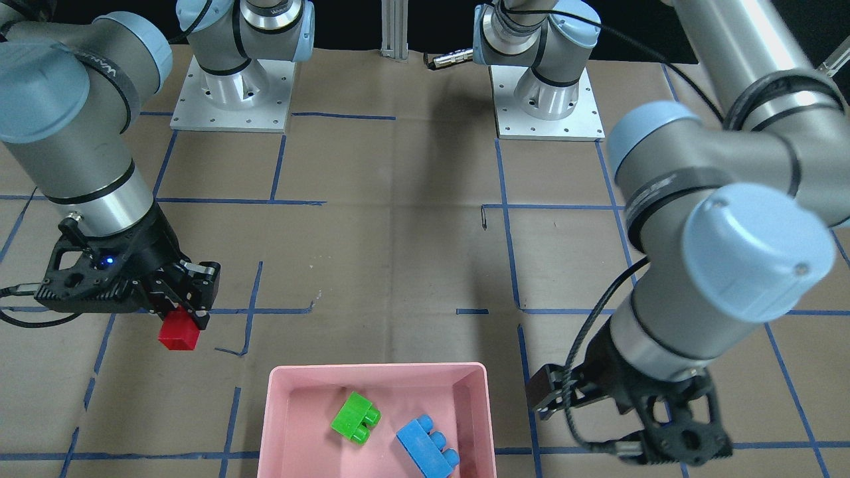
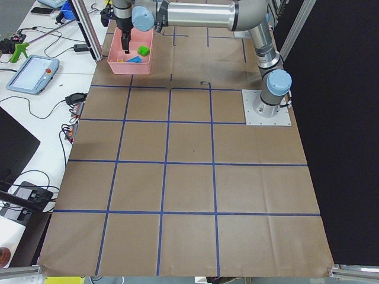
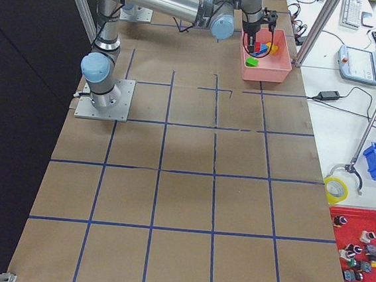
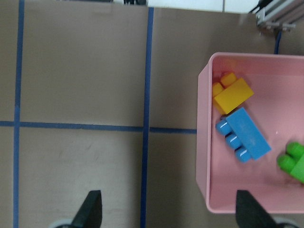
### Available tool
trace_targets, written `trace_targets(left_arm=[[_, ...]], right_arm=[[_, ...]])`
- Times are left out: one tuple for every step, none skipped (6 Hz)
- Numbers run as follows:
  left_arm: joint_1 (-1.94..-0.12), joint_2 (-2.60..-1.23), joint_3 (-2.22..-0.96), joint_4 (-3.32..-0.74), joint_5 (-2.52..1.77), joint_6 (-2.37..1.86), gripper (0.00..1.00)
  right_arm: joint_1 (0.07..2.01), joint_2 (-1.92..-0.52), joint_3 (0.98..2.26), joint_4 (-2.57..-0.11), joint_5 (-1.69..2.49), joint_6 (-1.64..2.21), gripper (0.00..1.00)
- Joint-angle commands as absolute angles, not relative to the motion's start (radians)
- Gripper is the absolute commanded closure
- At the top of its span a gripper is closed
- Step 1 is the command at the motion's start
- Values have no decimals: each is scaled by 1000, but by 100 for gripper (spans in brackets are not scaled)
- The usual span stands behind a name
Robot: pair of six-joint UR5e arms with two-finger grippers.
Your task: Put all blocks into box
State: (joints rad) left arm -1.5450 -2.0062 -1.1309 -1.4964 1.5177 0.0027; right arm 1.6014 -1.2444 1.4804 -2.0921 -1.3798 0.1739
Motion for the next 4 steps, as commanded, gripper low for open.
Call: trace_targets(left_arm=[[-1539, -1790, -1384, -1496, 1519, 20, 1], [-1540, -1720, -1438, -1502, 1522, 21, 1], [-1543, -1685, -1445, -1520, 1523, 21, 1], [-1543, -1658, -1445, -1557, 1525, 21, 1]], right_arm=[[1711, -1107, 1337, -2112, -1321, 340, 93], [1741, -1022, 1266, -2181, -1321, 362, 92], [1764, -958, 1197, -2187, -1319, 373, 91], [1767, -918, 1160, -2203, -1318, 368, 70]])
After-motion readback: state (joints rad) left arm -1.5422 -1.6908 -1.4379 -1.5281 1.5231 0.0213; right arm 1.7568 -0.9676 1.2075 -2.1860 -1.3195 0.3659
